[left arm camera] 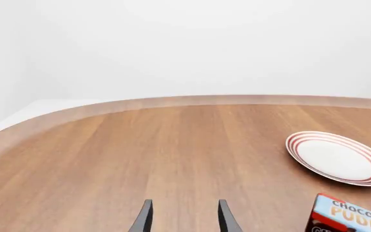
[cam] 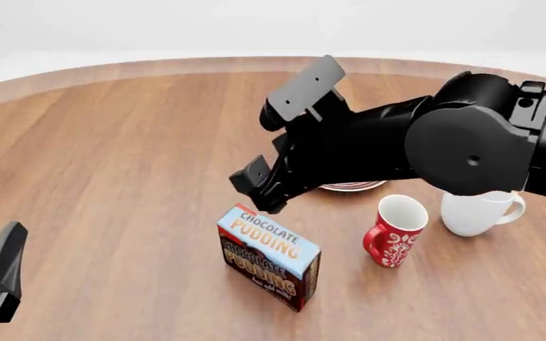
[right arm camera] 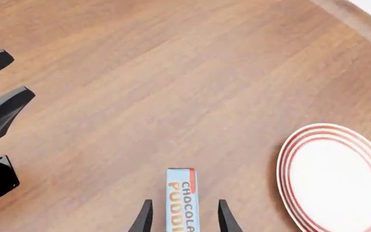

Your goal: Put the chocolate pudding to the right of the plate.

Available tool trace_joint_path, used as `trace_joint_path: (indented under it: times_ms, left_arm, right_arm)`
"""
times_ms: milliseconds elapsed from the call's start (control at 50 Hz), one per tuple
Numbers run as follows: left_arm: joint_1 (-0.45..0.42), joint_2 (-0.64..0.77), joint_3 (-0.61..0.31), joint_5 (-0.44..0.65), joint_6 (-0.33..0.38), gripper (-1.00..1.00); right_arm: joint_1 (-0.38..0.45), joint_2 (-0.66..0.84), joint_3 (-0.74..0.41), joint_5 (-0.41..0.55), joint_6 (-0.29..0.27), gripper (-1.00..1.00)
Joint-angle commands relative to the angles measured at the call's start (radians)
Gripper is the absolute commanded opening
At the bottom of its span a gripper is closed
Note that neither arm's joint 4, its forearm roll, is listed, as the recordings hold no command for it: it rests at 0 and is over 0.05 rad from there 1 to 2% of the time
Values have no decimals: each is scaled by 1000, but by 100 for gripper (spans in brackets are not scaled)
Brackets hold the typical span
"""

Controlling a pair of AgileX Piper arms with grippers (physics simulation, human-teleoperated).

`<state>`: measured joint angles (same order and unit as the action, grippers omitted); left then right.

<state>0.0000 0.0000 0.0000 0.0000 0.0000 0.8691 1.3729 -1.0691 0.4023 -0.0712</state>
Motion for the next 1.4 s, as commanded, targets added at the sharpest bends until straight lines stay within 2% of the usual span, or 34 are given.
trace_joint_path:
  times_ms: [20,480,700,720,760,1400]
  left_arm:
    - [0,0,0,0,0,100]
    - [0,0,0,0,0,100]
    - [0,0,0,0,0,100]
    - [0,0,0,0,0,100]
    - [0,0,0,0,0,100]
    - [0,0,0,0,0,100]
  right_arm:
    - [-5,27,25,-40,11,100]
    - [-6,60,57,-73,31,100]
    - [-4,100,92,-121,40,100]
    - [-10,125,123,-159,52,100]
    - [-7,132,124,-163,54,100]
    - [-16,160,142,-182,73,100]
